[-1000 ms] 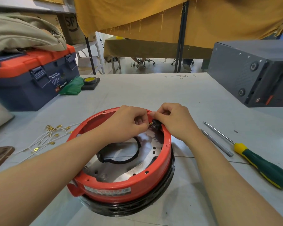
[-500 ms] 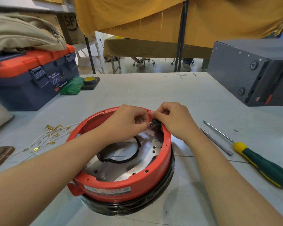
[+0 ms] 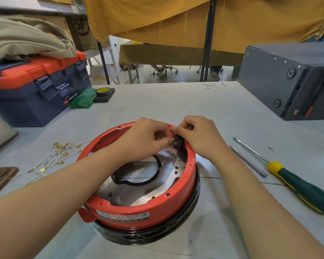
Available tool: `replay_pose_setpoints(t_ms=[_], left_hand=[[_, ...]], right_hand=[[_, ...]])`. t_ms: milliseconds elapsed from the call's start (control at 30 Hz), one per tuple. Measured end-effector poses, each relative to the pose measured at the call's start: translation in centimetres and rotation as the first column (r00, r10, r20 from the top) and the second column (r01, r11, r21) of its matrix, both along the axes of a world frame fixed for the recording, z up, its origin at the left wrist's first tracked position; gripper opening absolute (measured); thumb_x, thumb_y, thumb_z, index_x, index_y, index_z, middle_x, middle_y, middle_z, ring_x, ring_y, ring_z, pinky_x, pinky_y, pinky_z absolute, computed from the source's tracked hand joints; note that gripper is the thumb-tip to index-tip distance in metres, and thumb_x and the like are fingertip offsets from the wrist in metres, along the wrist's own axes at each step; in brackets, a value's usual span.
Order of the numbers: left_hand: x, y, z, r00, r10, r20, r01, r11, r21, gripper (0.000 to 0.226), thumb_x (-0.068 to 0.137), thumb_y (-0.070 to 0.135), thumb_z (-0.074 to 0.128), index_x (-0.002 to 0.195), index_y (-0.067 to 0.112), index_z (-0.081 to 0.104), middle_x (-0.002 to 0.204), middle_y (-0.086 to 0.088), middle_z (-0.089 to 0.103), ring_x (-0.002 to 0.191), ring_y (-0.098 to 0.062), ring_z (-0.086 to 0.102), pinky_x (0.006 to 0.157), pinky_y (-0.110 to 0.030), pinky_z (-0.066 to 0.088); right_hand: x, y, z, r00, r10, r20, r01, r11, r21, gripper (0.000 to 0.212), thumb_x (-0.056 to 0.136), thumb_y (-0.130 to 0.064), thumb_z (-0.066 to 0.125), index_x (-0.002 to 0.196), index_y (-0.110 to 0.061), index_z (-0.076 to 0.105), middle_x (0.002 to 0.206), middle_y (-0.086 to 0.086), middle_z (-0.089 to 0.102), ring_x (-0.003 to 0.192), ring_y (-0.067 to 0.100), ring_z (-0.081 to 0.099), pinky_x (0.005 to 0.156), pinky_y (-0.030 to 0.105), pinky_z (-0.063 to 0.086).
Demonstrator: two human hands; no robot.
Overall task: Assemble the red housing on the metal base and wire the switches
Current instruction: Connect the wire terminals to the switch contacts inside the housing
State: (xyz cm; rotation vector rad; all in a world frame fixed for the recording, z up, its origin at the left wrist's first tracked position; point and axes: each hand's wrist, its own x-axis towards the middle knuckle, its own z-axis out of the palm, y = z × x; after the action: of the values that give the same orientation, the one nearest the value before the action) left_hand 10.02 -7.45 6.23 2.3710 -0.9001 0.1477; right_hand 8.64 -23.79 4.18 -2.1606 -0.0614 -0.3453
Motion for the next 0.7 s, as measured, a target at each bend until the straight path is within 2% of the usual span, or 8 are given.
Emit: replay_pose_setpoints(t_ms=[133,267,367,467,600,700], left_hand=[[0.1,0.2,0.4,0.998,0.062,0.016,-0.062,0.998,0.01,0.015,0.087,0.021,0.061,0.087,0.017,0.076,0.075,-0.003,0.072,0.07,-0.019,0.063,0.07,-0.031,0.046],[0.3,0.8,1.2,0.993,0.1,-0.059,-0.102,0.994,-0.035,0.016,0.088,0.021,0.06,0.09,0.017,0.075,0.08,0.002,0.073,0.078,-0.013,0.066,0.08,-0.036,0.051],[0.6,1.7,2.2,0.989,0.098,-0.113,-0.105,0.993,-0.059,0.014,0.087,0.021,0.061,0.089,0.022,0.074,0.08,0.006,0.073,0.079,-0.008,0.066,0.082,-0.033,0.051],[1.1,3.8,2.7,0.984,0.126,-0.123,-0.14,0.984,-0.113,0.013,0.086,0.021,0.063,0.087,0.028,0.073,0.08,0.013,0.072,0.082,-0.006,0.066,0.084,-0.028,0.051],[1.9,8.2,2.1,0.947,0.228,-0.227,-0.283,0.925,-0.253,0.017,0.088,0.014,0.061,0.087,0.026,0.072,0.079,0.005,0.073,0.08,-0.007,0.066,0.079,-0.02,0.049],[2.4,11.6,0.9,0.897,0.328,-0.297,-0.423,0.834,-0.354,0.023,0.091,0.005,0.055,0.088,0.022,0.071,0.084,-0.001,0.072,0.083,-0.012,0.066,0.08,-0.026,0.049]], right_hand=[[0.0,0.0,0.0,1.0,-0.002,-0.008,0.002,1.0,0.004,0.023,0.085,-0.029,0.066,0.066,-0.017,0.061,0.059,-0.007,0.056,0.053,0.005,0.049,0.048,0.013,0.032],[0.1,-0.1,0.0,1.0,0.0,0.0,0.0,1.0,-0.002,0.022,0.085,-0.029,0.067,0.067,-0.016,0.063,0.061,-0.006,0.059,0.055,0.005,0.051,0.048,0.009,0.036],[0.0,-0.1,0.0,1.0,0.009,-0.011,-0.008,0.999,0.034,0.015,0.084,-0.028,0.067,0.074,-0.016,0.068,0.068,-0.005,0.064,0.059,0.003,0.055,0.05,0.006,0.038],[0.0,-0.1,-0.1,0.997,0.062,-0.038,-0.058,0.993,0.105,0.008,0.085,-0.027,0.065,0.089,-0.024,0.072,0.084,-0.01,0.07,0.077,0.0,0.062,0.061,0.004,0.043],[0.1,-0.2,-0.6,0.982,0.152,-0.113,-0.116,0.954,0.277,0.016,0.089,-0.024,0.061,0.099,-0.029,0.072,0.097,-0.012,0.072,0.091,0.004,0.065,0.083,0.018,0.048],[0.0,-0.2,-0.8,0.951,0.262,-0.162,-0.172,0.888,0.427,0.02,0.089,-0.02,0.061,0.106,-0.025,0.071,0.098,-0.006,0.074,0.093,0.011,0.068,0.087,0.025,0.05]])
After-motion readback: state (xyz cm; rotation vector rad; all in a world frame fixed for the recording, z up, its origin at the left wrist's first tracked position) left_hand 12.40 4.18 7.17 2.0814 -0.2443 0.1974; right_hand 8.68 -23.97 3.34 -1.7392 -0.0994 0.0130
